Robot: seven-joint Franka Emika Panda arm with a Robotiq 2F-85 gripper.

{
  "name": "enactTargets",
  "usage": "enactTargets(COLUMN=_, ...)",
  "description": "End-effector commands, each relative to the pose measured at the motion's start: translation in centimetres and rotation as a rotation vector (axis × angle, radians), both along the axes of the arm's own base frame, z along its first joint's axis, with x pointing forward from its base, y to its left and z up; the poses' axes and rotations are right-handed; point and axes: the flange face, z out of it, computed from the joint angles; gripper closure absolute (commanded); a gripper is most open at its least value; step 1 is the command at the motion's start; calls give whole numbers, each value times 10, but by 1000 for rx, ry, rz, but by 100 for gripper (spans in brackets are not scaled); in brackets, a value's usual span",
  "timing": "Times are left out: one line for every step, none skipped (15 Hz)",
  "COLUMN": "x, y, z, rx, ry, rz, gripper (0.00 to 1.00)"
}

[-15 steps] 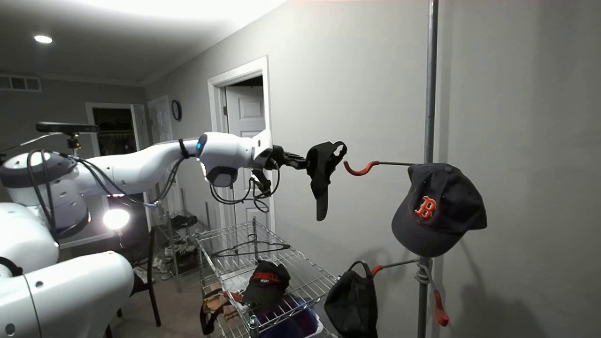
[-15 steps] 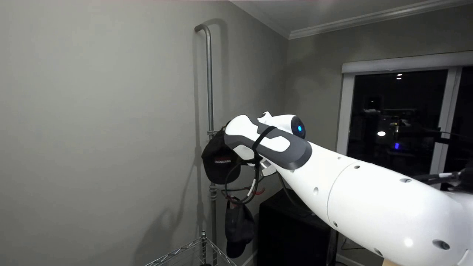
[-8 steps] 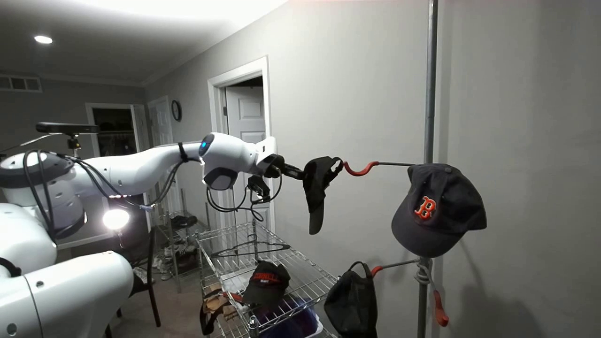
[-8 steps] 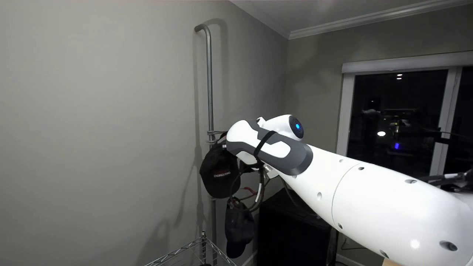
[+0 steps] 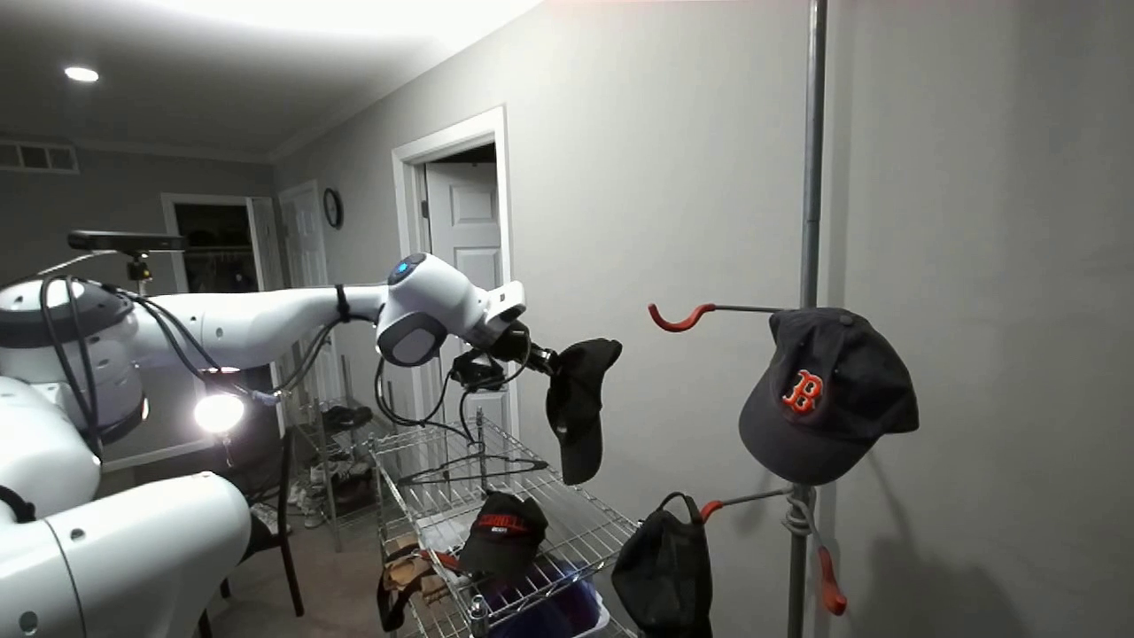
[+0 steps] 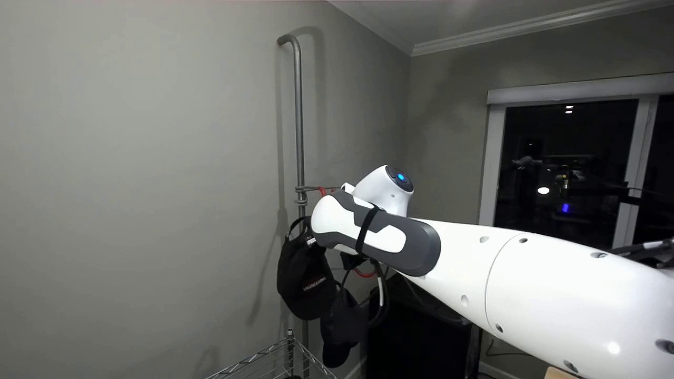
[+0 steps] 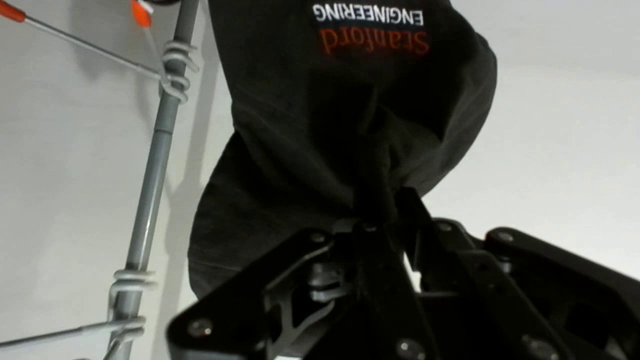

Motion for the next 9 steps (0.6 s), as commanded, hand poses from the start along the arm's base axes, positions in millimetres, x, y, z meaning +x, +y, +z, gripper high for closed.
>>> enactTargets(x=3, y=11, z=-17, rx=1, ry=156, rz=85, gripper=94)
enactTargets(x=5, y=15, z=-22, rx=-1, ry=194, rz=103, gripper=94)
enactTargets(x=7, y=19, z=-26, rx=-5, ry=231, rz=118, gripper=94)
enactTargets(x=9, y=23, z=-29, rx=-7, ry=265, rz=130, gripper=94)
enactTargets(x=10, y=28, z=-31, rx=-16, ry=296, rz=140, gripper=94)
enactTargets(x=11, y=33, z=-31, rx=-23, ry=320, rz=146, gripper=94)
enactTargets(x=11, y=38, z=-31, rx=-27, ry=345, rz=156, gripper=94)
enactTargets(x=10, y=43, z=-30, rx=-31, ry=370, rz=168, gripper=94)
enactTargets(x=10, y=48, z=-31, rx=-32, ry=391, rz=181, gripper=94)
